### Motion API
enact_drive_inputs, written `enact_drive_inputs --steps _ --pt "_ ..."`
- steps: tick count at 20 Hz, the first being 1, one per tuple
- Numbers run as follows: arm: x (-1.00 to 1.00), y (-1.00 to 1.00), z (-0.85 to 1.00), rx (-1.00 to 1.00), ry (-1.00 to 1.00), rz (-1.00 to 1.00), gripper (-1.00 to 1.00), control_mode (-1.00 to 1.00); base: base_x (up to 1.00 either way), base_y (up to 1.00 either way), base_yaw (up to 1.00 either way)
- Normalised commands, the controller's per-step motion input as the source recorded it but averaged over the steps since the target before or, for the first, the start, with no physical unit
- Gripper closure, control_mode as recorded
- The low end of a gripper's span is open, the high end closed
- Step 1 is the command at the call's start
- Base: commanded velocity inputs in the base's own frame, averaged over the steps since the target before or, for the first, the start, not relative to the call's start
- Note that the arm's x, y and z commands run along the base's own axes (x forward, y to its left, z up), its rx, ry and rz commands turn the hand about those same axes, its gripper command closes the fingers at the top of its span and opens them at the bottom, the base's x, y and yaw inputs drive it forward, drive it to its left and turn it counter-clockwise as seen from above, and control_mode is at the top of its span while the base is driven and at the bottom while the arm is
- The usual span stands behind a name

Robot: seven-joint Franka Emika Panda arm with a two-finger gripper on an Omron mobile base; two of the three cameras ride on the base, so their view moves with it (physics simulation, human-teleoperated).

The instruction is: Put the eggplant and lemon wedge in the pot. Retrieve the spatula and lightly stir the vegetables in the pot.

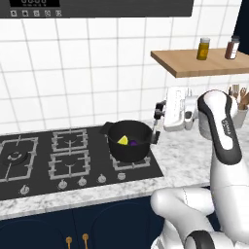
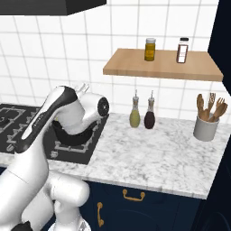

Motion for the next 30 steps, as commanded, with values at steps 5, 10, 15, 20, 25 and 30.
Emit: enact_drive_inputs --steps 5,10,15,20,25,30 --pt "0.79 0.69 0.27 0.18 0.49 -0.11 1.00 -1.00 0.00 0.00 0.00" --pt "1.00 0.11 0.08 0.20 0.44 -0.01 1.00 -1.00 0.00 0.00 0.00" --pt "1.00 -0.10 -0.06 0.06 0.16 0.00 1.00 -1.00 0.00 0.00 0.00" --pt "0.79 -0.09 -0.01 0.00 0.00 0.00 1.00 -1.00 0.00 0.00 0.00" --pt "0.54 -0.03 -0.48 0.00 0.00 0.00 1.00 -1.00 0.00 0.00 0.00" --pt "0.37 0.00 -0.57 -0.02 -0.03 0.00 1.00 -1.00 0.00 0.00 0.00"
